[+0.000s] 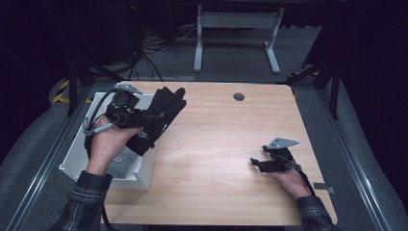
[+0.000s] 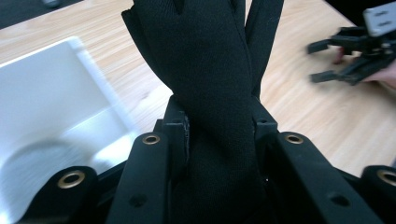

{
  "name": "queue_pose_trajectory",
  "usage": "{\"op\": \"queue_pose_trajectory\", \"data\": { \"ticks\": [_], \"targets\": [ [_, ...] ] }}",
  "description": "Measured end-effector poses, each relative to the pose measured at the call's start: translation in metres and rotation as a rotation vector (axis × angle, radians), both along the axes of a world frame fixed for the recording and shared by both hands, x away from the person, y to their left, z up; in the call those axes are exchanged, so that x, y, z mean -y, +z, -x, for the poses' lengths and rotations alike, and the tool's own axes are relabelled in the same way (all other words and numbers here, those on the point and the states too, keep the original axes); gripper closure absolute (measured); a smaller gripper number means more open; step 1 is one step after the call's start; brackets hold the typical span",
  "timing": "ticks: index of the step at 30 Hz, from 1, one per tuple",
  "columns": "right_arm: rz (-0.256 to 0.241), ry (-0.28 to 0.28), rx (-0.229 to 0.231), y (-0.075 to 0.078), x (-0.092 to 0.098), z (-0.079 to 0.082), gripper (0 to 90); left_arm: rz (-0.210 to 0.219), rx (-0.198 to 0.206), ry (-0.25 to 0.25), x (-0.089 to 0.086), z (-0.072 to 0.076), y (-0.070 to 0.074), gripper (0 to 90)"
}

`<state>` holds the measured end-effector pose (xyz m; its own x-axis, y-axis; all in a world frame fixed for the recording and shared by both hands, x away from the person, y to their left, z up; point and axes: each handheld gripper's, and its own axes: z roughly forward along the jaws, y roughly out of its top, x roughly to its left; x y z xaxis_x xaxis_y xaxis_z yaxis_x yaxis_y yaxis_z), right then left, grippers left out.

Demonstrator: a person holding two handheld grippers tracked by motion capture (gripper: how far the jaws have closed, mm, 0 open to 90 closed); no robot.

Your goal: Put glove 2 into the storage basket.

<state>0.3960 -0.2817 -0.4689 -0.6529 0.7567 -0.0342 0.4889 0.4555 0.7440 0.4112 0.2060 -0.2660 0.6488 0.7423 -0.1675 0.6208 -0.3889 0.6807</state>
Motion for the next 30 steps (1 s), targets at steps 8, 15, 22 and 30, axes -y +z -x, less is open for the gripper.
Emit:
{"op": "queue_pose_trajectory", "data": {
  "ticks": [8, 15, 22, 30],
  "targets": [
    [-0.001, -0.002, 0.001, 0.000, 0.000, 0.000, 24.1, 0.006, 0.000, 0.113, -0.043, 0.002, -0.010, 68.9],
    [0.001, -0.003, 0.001, 0.000, 0.000, 0.000, 24.1, -0.019, -0.047, 0.183, -0.061, -0.005, -0.041, 68.9],
    [0.001, -0.003, 0.002, 0.000, 0.000, 0.000, 24.1, -0.050, -0.121, 0.257, -0.074, -0.017, -0.080, 68.8],
    [0.000, -0.004, 0.002, 0.000, 0.000, 0.000, 24.1, -0.089, -0.170, 0.306, -0.081, -0.026, -0.109, 59.8]
  ]
}}
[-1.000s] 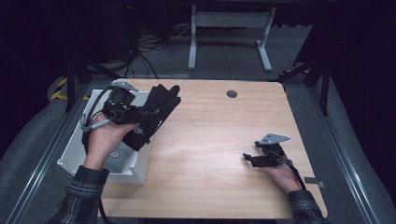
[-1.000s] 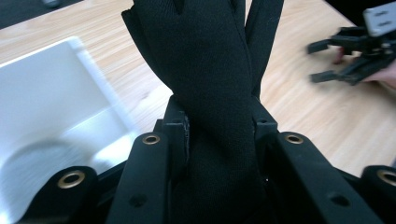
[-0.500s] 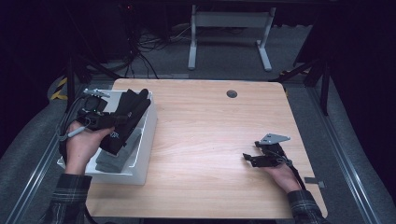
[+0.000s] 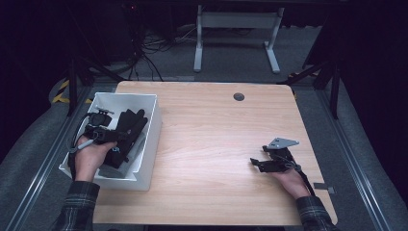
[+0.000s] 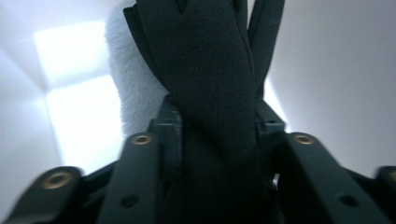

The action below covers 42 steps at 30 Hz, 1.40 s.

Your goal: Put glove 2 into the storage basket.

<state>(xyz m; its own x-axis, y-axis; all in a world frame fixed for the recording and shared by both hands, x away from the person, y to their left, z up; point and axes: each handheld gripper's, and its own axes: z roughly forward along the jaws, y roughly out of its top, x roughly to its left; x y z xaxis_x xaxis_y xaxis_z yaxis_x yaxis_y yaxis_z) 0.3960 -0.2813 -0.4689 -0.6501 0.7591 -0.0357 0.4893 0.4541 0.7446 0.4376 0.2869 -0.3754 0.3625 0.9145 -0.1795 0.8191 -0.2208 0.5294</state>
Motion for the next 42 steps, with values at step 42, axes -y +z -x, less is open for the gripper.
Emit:
{"op": "queue_pose_trajectory", "data": {
  "ticks": [42],
  "targets": [
    [0.001, 0.001, -0.001, 0.000, 0.000, 0.000, 23.8, 0.181, 0.242, -0.369, 0.139, 0.036, 0.073, 24.7]
  ]
}}
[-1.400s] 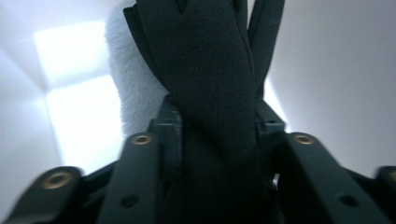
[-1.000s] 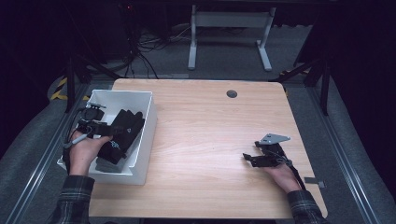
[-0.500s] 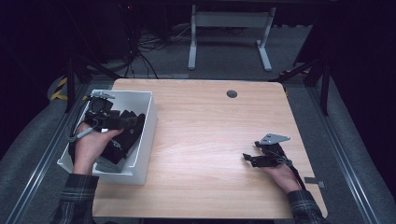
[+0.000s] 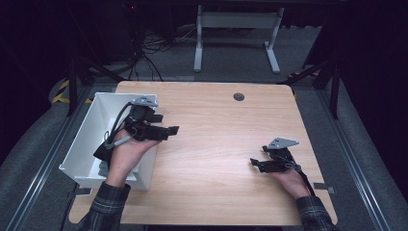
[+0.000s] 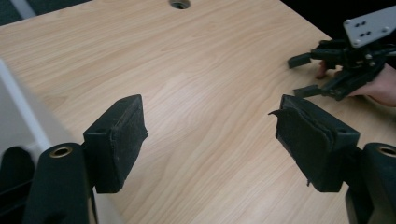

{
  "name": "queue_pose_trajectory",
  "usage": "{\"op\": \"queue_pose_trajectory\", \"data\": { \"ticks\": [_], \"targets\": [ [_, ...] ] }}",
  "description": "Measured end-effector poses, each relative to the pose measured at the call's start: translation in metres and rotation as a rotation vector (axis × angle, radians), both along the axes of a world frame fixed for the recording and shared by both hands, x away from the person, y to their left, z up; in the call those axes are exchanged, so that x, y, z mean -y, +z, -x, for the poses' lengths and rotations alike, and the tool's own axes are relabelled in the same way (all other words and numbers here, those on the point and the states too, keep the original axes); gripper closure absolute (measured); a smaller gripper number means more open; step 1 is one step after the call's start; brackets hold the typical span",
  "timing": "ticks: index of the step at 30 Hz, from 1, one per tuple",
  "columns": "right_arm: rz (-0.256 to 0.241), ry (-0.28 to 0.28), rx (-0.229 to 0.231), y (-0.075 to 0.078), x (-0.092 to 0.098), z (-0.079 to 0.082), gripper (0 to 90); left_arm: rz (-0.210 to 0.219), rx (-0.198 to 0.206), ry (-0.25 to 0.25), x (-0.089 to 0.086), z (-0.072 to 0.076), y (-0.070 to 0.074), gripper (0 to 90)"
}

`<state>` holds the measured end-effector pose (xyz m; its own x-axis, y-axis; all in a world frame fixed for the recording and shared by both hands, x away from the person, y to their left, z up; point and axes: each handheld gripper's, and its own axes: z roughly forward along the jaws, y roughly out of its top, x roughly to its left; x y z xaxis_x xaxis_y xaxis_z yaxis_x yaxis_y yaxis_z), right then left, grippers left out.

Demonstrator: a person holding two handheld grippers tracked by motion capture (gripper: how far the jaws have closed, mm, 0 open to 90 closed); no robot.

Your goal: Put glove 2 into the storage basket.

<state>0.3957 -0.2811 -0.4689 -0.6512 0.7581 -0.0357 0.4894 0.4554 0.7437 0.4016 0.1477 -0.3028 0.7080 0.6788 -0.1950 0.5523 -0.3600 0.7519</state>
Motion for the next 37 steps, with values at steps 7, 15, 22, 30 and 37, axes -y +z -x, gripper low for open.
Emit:
{"op": "queue_pose_trajectory", "data": {
  "ticks": [7, 15, 22, 30, 37],
  "targets": [
    [0.000, 0.004, -0.002, 0.000, 0.000, 0.000, 23.5, 0.005, -0.013, -0.074, 0.042, 0.004, -0.018, 23.4],
    [0.000, 0.006, -0.003, 0.000, 0.000, 0.000, 23.4, -0.038, -0.047, -0.149, 0.080, 0.005, -0.061, 21.4],
    [-0.001, 0.008, -0.003, 0.000, 0.000, 0.000, 23.4, -0.113, -0.067, -0.192, 0.102, 0.008, -0.095, 20.0],
    [-0.001, 0.008, -0.004, 0.000, 0.000, 0.000, 23.3, -0.183, -0.085, -0.215, 0.113, 0.010, -0.126, 19.9],
    [-0.001, 0.010, -0.005, 0.000, 0.000, 0.001, 23.2, -0.208, -0.093, -0.225, 0.114, 0.009, -0.139, 19.9]
  ]
}}
